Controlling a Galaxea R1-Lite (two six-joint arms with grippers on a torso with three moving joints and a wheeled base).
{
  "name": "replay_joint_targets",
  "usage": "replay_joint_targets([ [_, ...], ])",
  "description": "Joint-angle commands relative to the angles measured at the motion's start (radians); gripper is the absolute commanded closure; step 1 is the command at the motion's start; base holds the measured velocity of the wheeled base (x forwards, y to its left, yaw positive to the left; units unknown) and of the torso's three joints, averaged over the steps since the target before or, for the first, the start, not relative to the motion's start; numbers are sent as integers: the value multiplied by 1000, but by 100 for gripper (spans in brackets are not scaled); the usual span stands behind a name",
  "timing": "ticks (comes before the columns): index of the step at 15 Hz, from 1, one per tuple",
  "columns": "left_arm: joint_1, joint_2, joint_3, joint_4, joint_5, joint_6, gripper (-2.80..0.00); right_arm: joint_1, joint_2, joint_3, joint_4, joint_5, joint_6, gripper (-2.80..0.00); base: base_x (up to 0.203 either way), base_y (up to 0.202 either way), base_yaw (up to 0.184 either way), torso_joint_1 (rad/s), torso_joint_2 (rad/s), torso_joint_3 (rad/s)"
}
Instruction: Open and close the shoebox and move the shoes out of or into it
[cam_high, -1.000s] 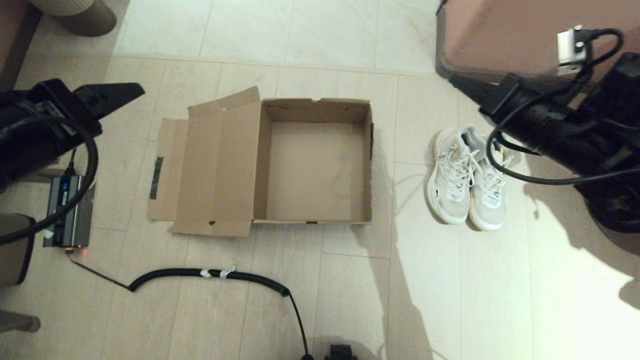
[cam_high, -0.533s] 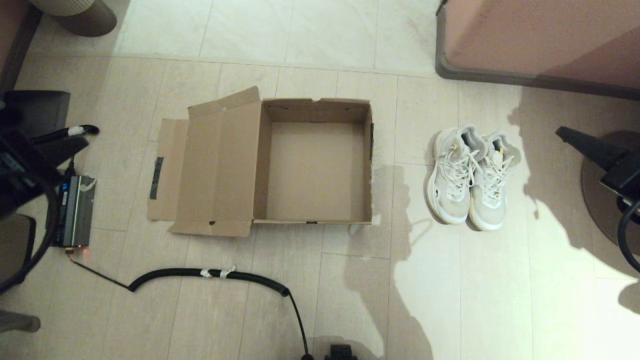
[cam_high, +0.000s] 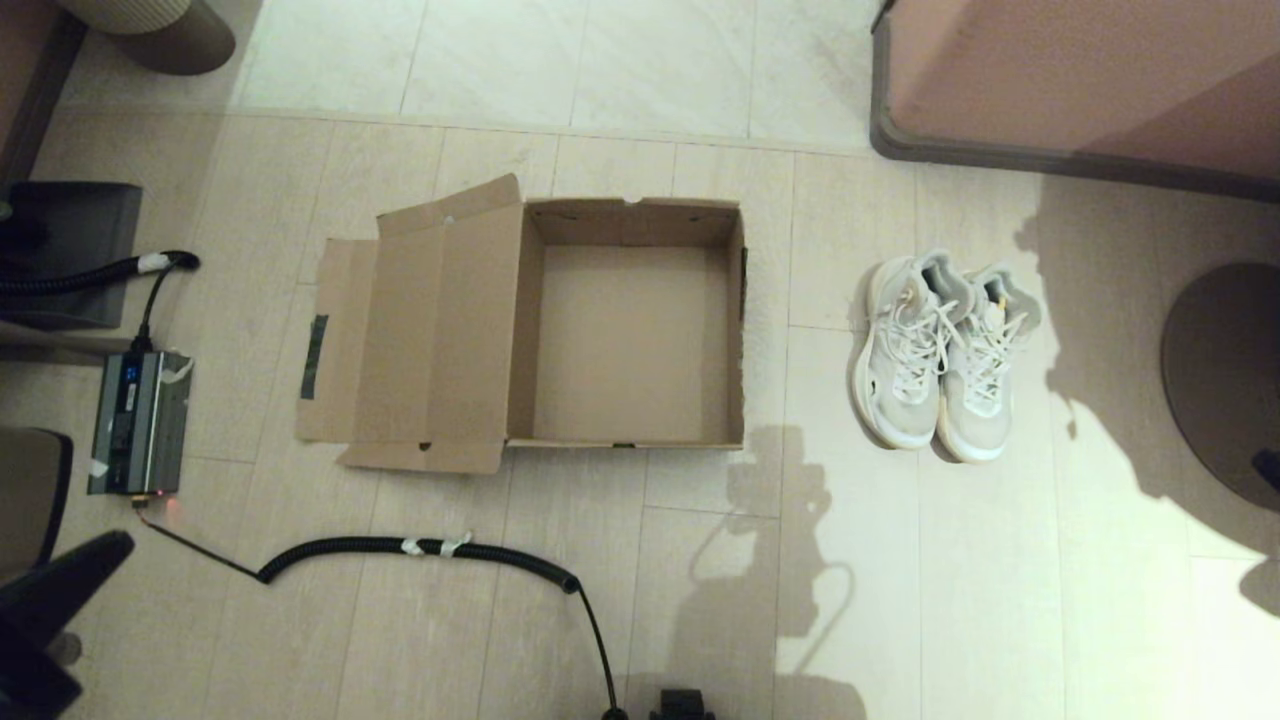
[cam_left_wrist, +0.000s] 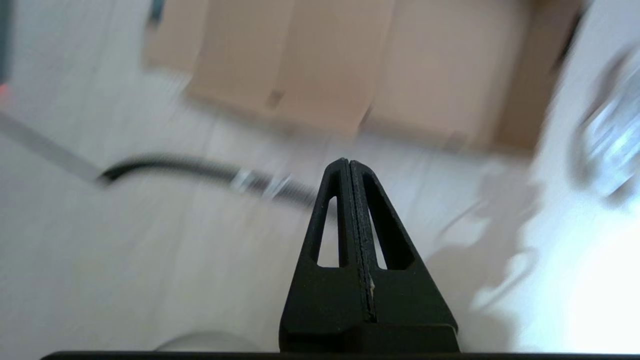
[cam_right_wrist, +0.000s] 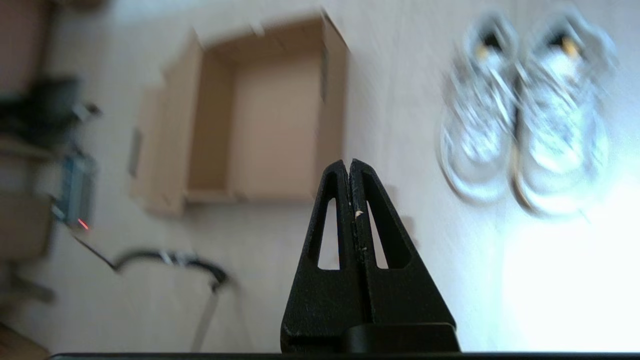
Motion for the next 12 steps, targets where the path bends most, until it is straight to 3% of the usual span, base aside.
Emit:
replay_joint_targets([
  [1,19,-128,92,38,11,42,0,-14,-165,49,120,2,-38,0,0,0,0,0,0,0],
  [5,176,-257,256,54,9,213,0,-42,-468,114,592,-86,-241,0,0,0,0,0,0,0],
  [7,197,-404,309,77,-45,281,0,-50,-504,133,710,-238,-318,0,0,0,0,0,0,0],
  [9,207,-446,336,122,-95,289,0,-47,-500,127,759,-246,-331,0,0,0,0,0,0,0],
  [11,209,-434,340,237,-207,271,0,-37,-500,90,874,-246,-359,0,0,0,0,0,0,0],
  [12,193,-408,331,262,-214,267,0,-37,-500,91,876,-248,-359,0,0,0,0,0,0,0],
])
